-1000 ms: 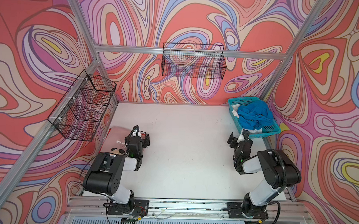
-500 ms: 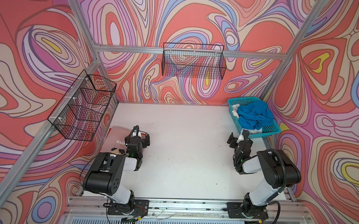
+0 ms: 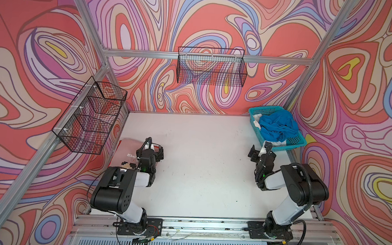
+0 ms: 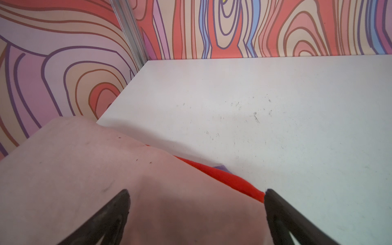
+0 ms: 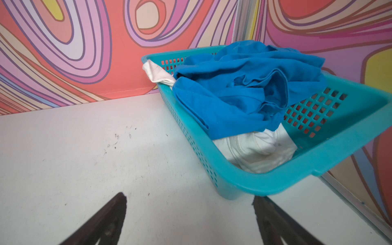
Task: Fold and stack the t-shirts
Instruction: 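Move the right gripper toward the teal basket while the left gripper rises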
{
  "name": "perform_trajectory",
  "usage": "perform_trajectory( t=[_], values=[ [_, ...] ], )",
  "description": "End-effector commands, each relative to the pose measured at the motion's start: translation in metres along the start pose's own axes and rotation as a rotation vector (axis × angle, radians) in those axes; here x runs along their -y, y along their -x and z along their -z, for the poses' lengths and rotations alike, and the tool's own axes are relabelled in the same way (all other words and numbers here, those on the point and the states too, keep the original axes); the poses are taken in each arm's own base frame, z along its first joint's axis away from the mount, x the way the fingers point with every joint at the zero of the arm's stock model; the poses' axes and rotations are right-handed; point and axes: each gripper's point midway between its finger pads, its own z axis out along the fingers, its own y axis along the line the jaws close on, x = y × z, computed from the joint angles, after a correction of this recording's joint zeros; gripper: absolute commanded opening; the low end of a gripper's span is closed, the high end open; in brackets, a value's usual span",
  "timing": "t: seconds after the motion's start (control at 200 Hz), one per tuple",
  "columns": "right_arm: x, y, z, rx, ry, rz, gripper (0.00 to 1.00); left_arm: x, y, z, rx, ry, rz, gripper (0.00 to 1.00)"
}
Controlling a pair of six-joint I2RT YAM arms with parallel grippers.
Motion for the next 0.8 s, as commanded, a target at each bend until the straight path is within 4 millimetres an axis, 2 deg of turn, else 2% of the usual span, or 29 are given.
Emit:
perform_trajectory(
  t=[0.0, 0.24, 0.325, 0.361, 0.386, 0.446, 0.481, 0.486, 0.506, 0.571, 0.626, 0.656, 0.701, 0.751, 0.796],
  values=[
    [-0.003, 0.007, -0.002, 0.026, 0.013, 0.005, 0.98, -0.001, 0.001, 0.001, 0.014, 0.005, -0.011, 1.0],
    [-0.003, 0.007, -0.002, 0.027, 0.012, 0.004, 0.98, -0.001, 0.001, 0.001, 0.015, 0.005, -0.011, 1.0],
    [0.001, 0.012, -0.001, 0.043, -0.011, -0.002, 0.98, -0.004, 0.005, 0.004, 0.008, 0.015, -0.001, 1.0],
    [0.0, 0.011, 0.002, 0.023, -0.016, -0.005, 0.98, -0.004, 0.013, 0.006, 0.025, 0.015, -0.01, 1.0],
    [-0.002, 0.017, 0.004, 0.041, -0.004, 0.002, 0.98, -0.006, 0.021, 0.007, 0.027, 0.045, -0.018, 1.0],
    [0.013, 0.04, 0.005, 0.044, -0.138, -0.015, 0.98, -0.004, 0.034, 0.008, -0.031, 0.045, -0.039, 1.0],
    [0.01, 0.056, 0.003, 0.024, -0.134, -0.022, 0.98, -0.005, 0.041, 0.009, -0.043, 0.048, -0.049, 1.0],
    [0.009, 0.06, 0.003, 0.027, -0.13, -0.023, 0.98, -0.004, 0.05, 0.008, -0.026, 0.048, -0.041, 1.0],
    [0.004, 0.072, 0.004, 0.033, -0.108, -0.024, 0.98, -0.005, 0.066, 0.009, -0.008, 0.051, -0.024, 1.0],
    [-0.014, 0.113, 0.009, 0.056, -0.006, -0.087, 0.98, -0.003, 0.094, 0.017, -0.008, 0.027, 0.027, 1.0],
    [-0.011, 0.138, 0.013, 0.029, -0.027, -0.225, 0.98, -0.002, 0.117, 0.027, -0.009, 0.003, 0.115, 1.0],
    [-0.005, 0.146, 0.015, 0.011, -0.066, -0.323, 0.98, -0.003, 0.128, 0.035, -0.022, -0.003, 0.184, 1.0],
    [0.002, 0.149, 0.021, -0.063, -0.123, -0.469, 0.98, -0.006, 0.137, 0.047, -0.069, -0.001, 0.261, 1.0],
    [-0.005, 0.155, 0.023, -0.11, -0.083, -0.475, 0.98, -0.004, 0.143, 0.062, -0.14, -0.027, 0.303, 1.0],
    [-0.009, 0.158, 0.024, -0.145, -0.072, -0.47, 0.98, 0.008, 0.149, 0.077, -0.187, -0.117, 0.283, 1.0]
  ],
)
